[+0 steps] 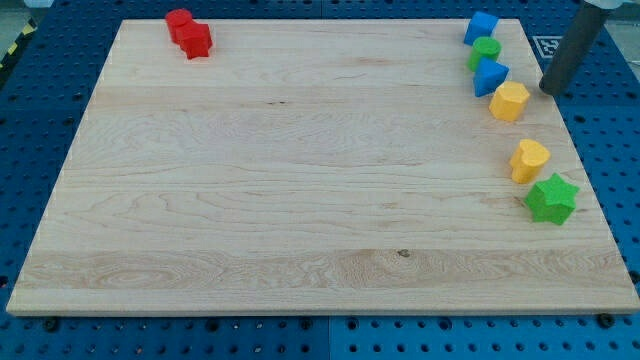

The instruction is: Push the blue triangle into the red star

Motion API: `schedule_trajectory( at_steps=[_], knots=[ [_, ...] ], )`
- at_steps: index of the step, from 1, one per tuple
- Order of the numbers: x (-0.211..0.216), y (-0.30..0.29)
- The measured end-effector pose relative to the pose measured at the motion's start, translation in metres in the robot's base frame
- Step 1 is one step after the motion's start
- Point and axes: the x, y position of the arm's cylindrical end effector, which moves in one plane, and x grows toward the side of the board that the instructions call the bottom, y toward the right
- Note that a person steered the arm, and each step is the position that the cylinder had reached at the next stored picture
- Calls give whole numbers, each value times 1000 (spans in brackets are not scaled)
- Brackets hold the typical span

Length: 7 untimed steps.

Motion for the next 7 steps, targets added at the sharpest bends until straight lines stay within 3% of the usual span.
schedule_trajectory(
  at_steps=[2, 6, 7],
  knots=[
    [-2, -66],
    [-24, -71],
    [-24, -97]
  ],
)
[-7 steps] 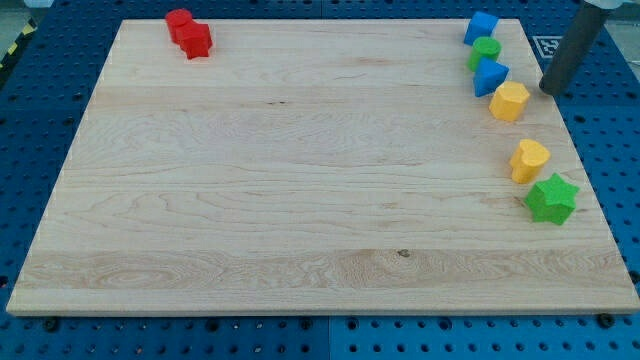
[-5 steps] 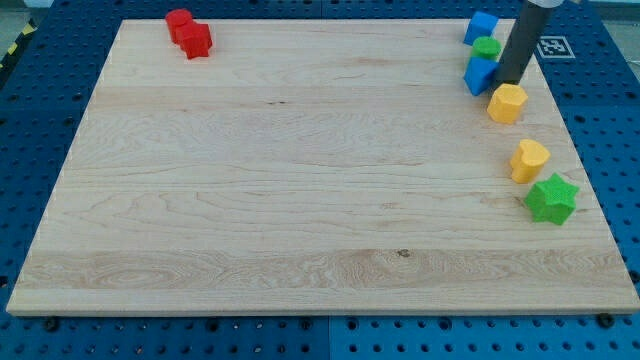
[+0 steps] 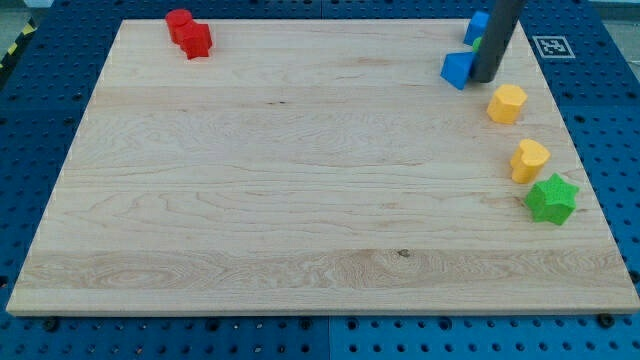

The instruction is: Push the blue triangle into the red star

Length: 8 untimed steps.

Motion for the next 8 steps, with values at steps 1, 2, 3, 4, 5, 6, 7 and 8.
schedule_trajectory(
  at_steps=[1, 2, 3, 4, 5, 6, 7, 8],
  knots=[
    [-2, -24],
    [-8, -42],
    [-16, -59],
    [-27, -77],
    [-43, -90],
    [-55, -99],
    [-55, -101],
    [-55, -103]
  ],
)
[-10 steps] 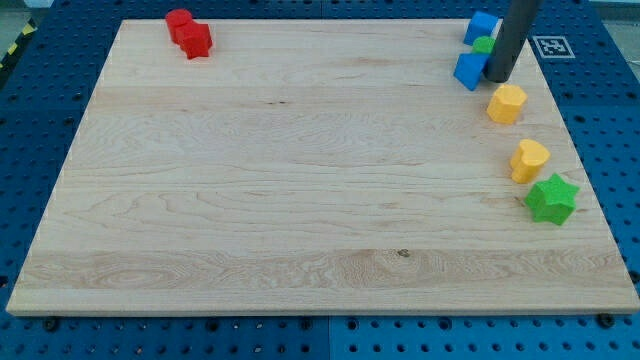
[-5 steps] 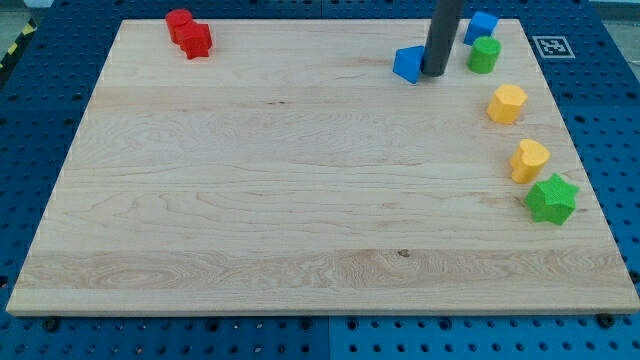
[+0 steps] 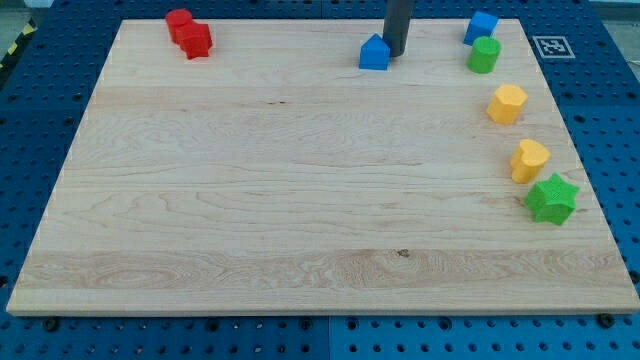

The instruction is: Push the blue triangle into the red star

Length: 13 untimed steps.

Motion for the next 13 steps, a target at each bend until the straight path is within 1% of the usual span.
schedule_trajectory(
  at_steps=[2, 3, 5, 7, 9, 10, 12, 13],
  knots=[
    [18, -3],
    [17, -11],
    [14, -54],
    [3, -81],
    [6, -82],
    [23, -89],
    [26, -94],
    [26, -113]
  ],
)
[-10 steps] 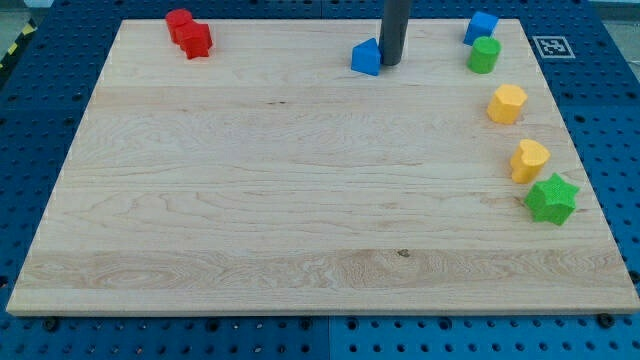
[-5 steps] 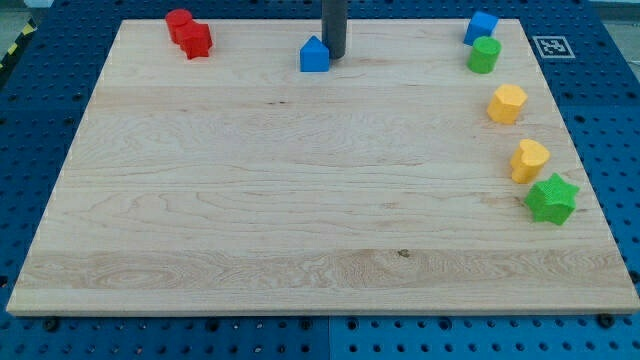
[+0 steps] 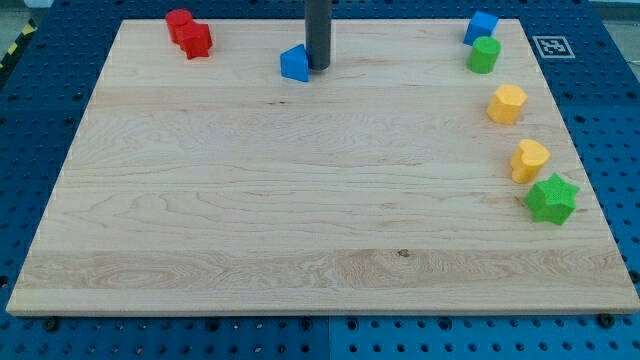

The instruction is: Push the blue triangle into the red star

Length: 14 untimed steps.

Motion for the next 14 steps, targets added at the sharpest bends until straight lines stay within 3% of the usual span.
schedule_trajectory(
  at_steps=[3, 5, 9, 14],
  knots=[
    [0, -33],
    [31, -39],
    [31, -68],
    [-15, -117]
  ],
)
